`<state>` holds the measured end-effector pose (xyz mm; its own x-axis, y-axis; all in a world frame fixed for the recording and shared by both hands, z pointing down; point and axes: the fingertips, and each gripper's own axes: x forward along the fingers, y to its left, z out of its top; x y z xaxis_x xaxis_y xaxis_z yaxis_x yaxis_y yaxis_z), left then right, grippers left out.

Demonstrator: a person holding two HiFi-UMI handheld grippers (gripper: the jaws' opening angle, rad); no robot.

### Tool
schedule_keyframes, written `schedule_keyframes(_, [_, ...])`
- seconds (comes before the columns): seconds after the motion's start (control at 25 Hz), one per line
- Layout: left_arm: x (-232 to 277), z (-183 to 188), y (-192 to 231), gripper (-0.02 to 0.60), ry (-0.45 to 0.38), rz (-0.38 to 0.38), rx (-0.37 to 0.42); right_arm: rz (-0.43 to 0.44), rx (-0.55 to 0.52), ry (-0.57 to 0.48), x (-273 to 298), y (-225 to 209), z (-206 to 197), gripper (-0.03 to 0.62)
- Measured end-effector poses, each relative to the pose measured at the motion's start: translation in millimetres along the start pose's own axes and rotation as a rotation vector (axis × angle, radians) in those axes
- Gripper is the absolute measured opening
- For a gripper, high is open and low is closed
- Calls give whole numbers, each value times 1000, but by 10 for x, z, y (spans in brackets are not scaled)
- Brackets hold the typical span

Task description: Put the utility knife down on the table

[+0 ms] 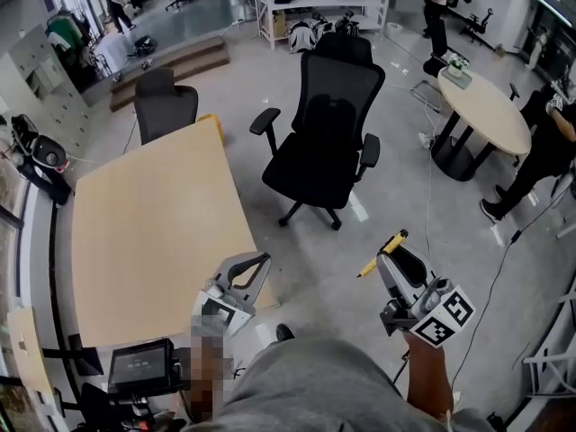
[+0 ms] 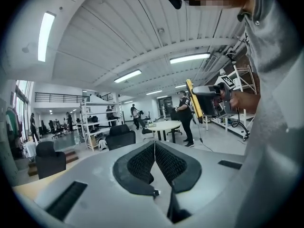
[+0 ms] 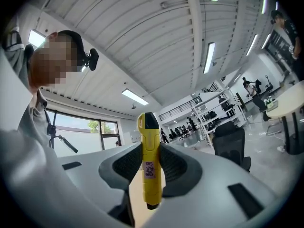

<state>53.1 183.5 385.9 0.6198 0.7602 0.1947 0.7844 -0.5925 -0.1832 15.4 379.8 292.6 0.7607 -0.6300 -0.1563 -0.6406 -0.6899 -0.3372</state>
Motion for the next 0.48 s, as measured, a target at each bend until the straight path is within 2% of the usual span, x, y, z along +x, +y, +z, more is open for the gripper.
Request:
schedule_keyframes(0.12, [47, -112, 266, 6, 23, -4, 17, -3, 10, -6, 267, -54, -39, 117])
schedule_keyframes(0.36, [12, -257, 514, 6, 40, 54, -44, 20, 33, 58, 571, -250, -162, 117])
schedule_keyframes(0.48, [58, -329, 624, 6, 71, 90, -49, 70, 52, 70, 821, -375, -161, 117])
